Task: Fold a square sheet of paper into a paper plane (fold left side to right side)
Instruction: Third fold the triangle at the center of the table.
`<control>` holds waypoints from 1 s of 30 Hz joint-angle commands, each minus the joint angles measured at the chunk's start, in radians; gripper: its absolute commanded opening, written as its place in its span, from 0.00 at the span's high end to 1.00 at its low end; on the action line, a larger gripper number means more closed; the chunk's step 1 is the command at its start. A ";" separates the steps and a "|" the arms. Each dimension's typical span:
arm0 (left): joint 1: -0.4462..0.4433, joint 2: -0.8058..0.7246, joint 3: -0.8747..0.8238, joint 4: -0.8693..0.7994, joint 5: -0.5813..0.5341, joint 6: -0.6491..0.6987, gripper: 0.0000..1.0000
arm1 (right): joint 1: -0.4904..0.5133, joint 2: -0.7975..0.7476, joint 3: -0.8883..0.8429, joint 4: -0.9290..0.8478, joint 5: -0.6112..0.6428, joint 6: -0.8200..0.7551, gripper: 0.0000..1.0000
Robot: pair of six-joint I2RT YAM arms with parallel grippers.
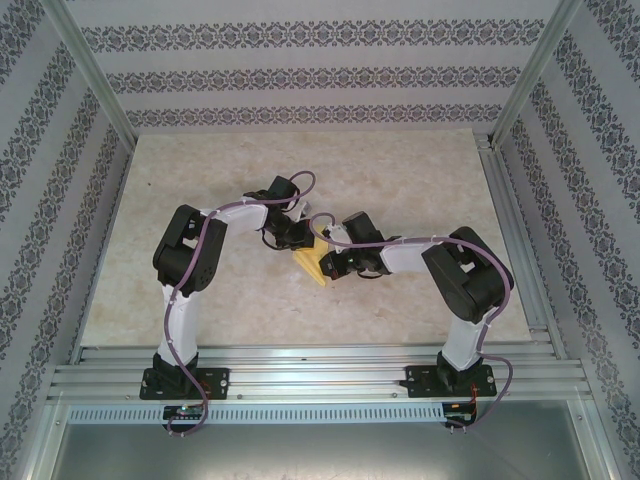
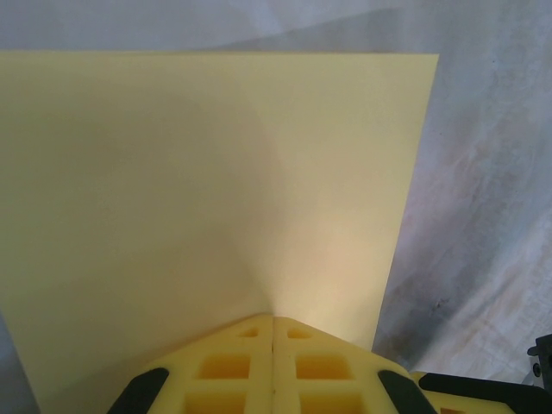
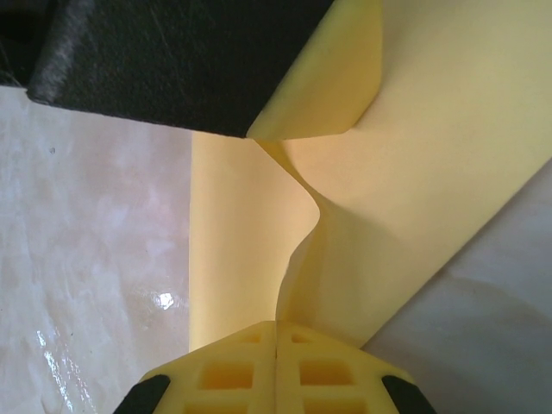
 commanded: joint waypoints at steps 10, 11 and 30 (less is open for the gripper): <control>-0.008 0.027 0.009 -0.037 -0.035 0.030 1.00 | 0.023 0.004 -0.013 0.010 0.001 -0.004 1.00; -0.008 0.026 0.008 -0.035 -0.036 0.028 1.00 | 0.023 0.006 -0.013 0.010 0.002 -0.002 1.00; 0.006 -0.057 0.084 -0.102 -0.057 0.039 0.87 | 0.030 0.022 -0.012 -0.041 0.043 -0.016 1.00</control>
